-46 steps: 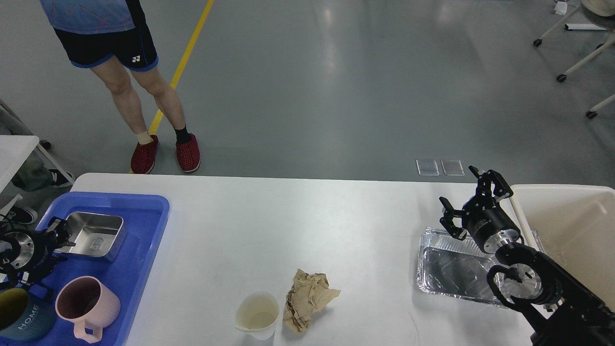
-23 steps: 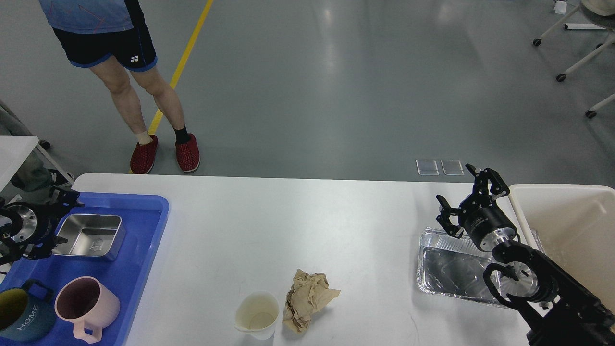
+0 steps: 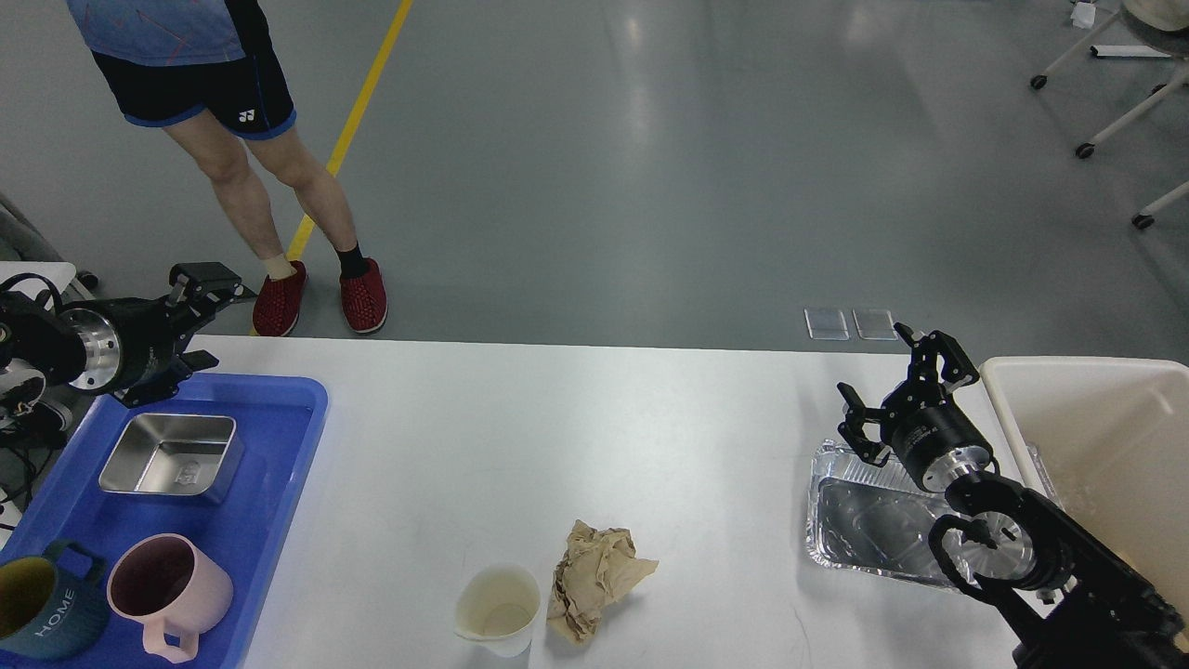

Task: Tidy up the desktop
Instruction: 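Release the steel box and pull the left gripper back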

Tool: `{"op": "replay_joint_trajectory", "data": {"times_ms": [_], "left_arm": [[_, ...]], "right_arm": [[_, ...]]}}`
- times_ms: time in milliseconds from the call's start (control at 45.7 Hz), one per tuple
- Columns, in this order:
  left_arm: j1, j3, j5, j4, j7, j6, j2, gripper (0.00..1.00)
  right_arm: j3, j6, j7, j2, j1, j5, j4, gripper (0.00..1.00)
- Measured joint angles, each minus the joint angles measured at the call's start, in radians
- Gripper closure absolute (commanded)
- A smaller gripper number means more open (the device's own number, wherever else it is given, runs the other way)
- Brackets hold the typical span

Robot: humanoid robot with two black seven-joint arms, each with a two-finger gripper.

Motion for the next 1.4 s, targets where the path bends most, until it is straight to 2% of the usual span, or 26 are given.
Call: {"op": "replay_joint_trajectory", "data": {"times_ms": [153, 350, 504, 591, 723, 767, 810, 942, 1029, 1183, 1402], "left_arm": [[0.001, -0.007, -0.003, -0.180, 0.003, 0.024, 0.084, 0.12], [0.006, -0.008, -0.007, -0.337, 0.002, 0.016, 0.196, 0.12], [0.010, -0.006, -0.007, -0.381, -0.002, -0.013, 0.261, 0.12], [0.013, -0.011, -0.019, -0.374, -0.010, -0.017, 0.251, 0.12], [0.017, -0.018, -0.139, -0.267, -0.066, -0.015, 0.135, 0.11], [0.017, -0.020, -0.197, -0.195, -0.092, -0.015, 0.070, 0.10], [0.019, -0.031, -0.269, -0.070, -0.129, -0.015, -0.043, 0.09], [0.041, -0.111, -0.329, 0.167, -0.190, -0.021, -0.269, 0.07], [0.078, -0.213, -0.335, 0.295, -0.221, -0.024, -0.426, 0.05], [0.136, -0.382, -0.335, 0.395, -0.237, -0.027, -0.614, 0.03], [0.193, -0.522, -0.335, 0.460, -0.247, -0.029, -0.726, 0.03]], "right_arm": [[0.000, 0.000, 0.000, 0.000, 0.000, -0.002, 0.001, 0.00], [0.000, 0.000, 0.000, 0.001, -0.002, -0.003, 0.001, 0.00], [0.000, 0.000, 0.000, 0.001, -0.002, -0.004, 0.000, 0.00], [0.000, 0.000, 0.000, 0.001, -0.004, -0.004, -0.001, 0.00], [0.000, 0.000, 0.000, 0.002, -0.005, -0.004, -0.001, 0.00], [0.000, 0.000, 0.000, 0.002, -0.005, -0.004, -0.001, 0.00], [0.000, 0.000, 0.000, 0.002, -0.005, -0.004, -0.001, 0.00], [-0.001, 0.000, 0.000, 0.001, -0.005, -0.004, -0.001, 0.00], [-0.001, 0.000, 0.000, 0.000, -0.005, -0.004, 0.000, 0.00], [-0.001, 0.000, 0.000, 0.000, -0.005, -0.004, 0.001, 0.00], [-0.001, 0.000, 0.000, 0.000, -0.003, -0.004, 0.001, 0.00]]}}
